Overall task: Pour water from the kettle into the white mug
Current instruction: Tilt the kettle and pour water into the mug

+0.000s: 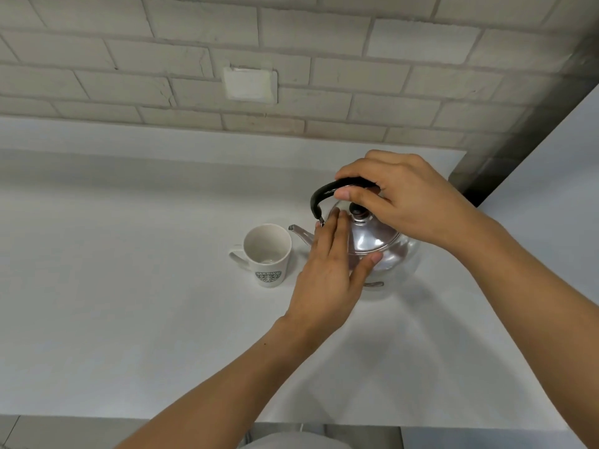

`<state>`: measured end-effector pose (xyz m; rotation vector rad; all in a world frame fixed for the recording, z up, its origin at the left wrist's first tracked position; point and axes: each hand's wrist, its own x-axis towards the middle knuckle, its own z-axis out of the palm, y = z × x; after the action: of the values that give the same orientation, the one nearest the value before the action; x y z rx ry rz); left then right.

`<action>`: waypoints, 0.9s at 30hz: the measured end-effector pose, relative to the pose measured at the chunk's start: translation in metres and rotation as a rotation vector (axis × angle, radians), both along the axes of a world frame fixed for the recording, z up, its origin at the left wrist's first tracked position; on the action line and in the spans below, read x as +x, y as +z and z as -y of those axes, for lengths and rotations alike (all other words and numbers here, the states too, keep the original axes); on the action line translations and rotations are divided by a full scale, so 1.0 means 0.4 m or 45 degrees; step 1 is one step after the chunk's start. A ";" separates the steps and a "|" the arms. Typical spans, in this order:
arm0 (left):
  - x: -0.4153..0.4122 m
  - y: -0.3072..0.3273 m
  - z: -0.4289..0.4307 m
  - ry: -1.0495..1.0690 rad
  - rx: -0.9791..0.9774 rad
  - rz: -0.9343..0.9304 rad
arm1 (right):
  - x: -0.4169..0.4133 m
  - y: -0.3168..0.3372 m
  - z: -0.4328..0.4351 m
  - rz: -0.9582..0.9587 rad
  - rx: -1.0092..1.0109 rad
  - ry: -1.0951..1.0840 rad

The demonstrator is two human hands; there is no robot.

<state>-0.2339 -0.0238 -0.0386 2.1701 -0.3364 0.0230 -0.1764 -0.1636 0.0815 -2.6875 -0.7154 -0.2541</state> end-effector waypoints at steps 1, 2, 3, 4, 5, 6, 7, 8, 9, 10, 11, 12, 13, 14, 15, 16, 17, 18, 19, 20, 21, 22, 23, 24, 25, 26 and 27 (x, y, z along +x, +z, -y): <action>-0.003 -0.001 -0.002 0.006 -0.037 -0.006 | 0.000 0.007 -0.008 -0.015 -0.022 0.007; -0.007 -0.002 -0.004 0.012 -0.071 -0.012 | 0.001 0.015 -0.016 -0.028 -0.045 0.015; -0.010 -0.004 -0.006 0.016 -0.099 -0.021 | 0.002 0.023 -0.024 -0.039 -0.073 0.027; -0.014 -0.005 -0.008 0.021 -0.124 -0.031 | 0.002 0.029 -0.033 -0.046 -0.104 0.042; -0.016 -0.007 -0.010 0.029 -0.146 -0.041 | 0.003 0.035 -0.041 -0.052 -0.135 0.059; -0.018 -0.009 -0.011 0.039 -0.164 -0.047 | 0.002 0.040 -0.051 -0.056 -0.164 0.073; -0.020 -0.010 -0.011 0.050 -0.178 -0.047 | 0.003 0.045 -0.060 -0.058 -0.191 0.084; -0.022 -0.011 -0.011 0.059 -0.192 -0.047 | 0.003 0.049 -0.068 -0.058 -0.215 0.092; -0.024 -0.011 -0.010 0.068 -0.207 -0.050 | 0.003 0.053 -0.076 -0.058 -0.236 0.097; -0.026 -0.010 -0.010 0.076 -0.221 -0.055 | 0.004 0.057 -0.082 -0.057 -0.256 0.102; -0.027 -0.010 -0.009 0.084 -0.232 -0.058 | 0.004 0.062 -0.087 -0.053 -0.277 0.108; -0.029 -0.009 -0.009 0.092 -0.240 -0.057 | 0.004 0.066 -0.091 -0.046 -0.293 0.115; -0.030 -0.007 -0.009 0.098 -0.251 -0.053 | 0.004 0.069 -0.095 -0.038 -0.303 0.123; -0.032 -0.005 -0.008 0.103 -0.266 -0.049 | 0.004 0.071 -0.097 -0.028 -0.310 0.132; -0.033 -0.004 -0.007 0.106 -0.282 -0.045 | 0.004 0.073 -0.099 -0.017 -0.317 0.140; -0.035 -0.003 -0.006 0.109 -0.293 -0.042 | 0.004 0.074 -0.102 -0.004 -0.328 0.146; -0.037 -0.002 -0.006 0.115 -0.300 -0.038 | 0.004 0.075 -0.104 0.008 -0.341 0.152; -0.039 -0.001 -0.006 0.123 -0.302 -0.033 | 0.004 0.076 -0.107 0.018 -0.353 0.157; -0.041 0.000 -0.006 0.131 -0.304 -0.030 | 0.004 0.077 -0.109 0.026 -0.361 0.160; -0.043 0.001 -0.006 0.136 -0.310 -0.026 | 0.004 0.079 -0.110 0.032 -0.366 0.160; -0.044 0.002 -0.006 0.139 -0.319 -0.021 | 0.004 0.081 -0.112 0.034 -0.371 0.159; -0.044 0.004 -0.006 0.141 -0.331 -0.014 | 0.004 0.083 -0.113 0.035 -0.378 0.160; -0.044 0.005 -0.006 0.141 -0.345 -0.006 | 0.005 0.085 -0.116 0.036 -0.389 0.163; -0.044 0.006 -0.006 0.144 -0.357 0.002 | 0.006 0.086 -0.118 0.039 -0.401 0.169; -0.044 0.008 -0.007 0.149 -0.362 0.008 | 0.009 0.086 -0.120 0.045 -0.412 0.174; -0.043 0.011 -0.008 0.154 -0.360 0.013 | 0.011 0.087 -0.122 0.050 -0.419 0.177; -0.042 0.013 -0.009 0.155 -0.356 0.016 | 0.014 0.089 -0.123 0.055 -0.424 0.181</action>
<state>-0.2508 -0.0202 -0.0334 1.9103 -0.1948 0.1439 -0.1709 -0.1143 0.1170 -2.9290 -1.0389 -0.1693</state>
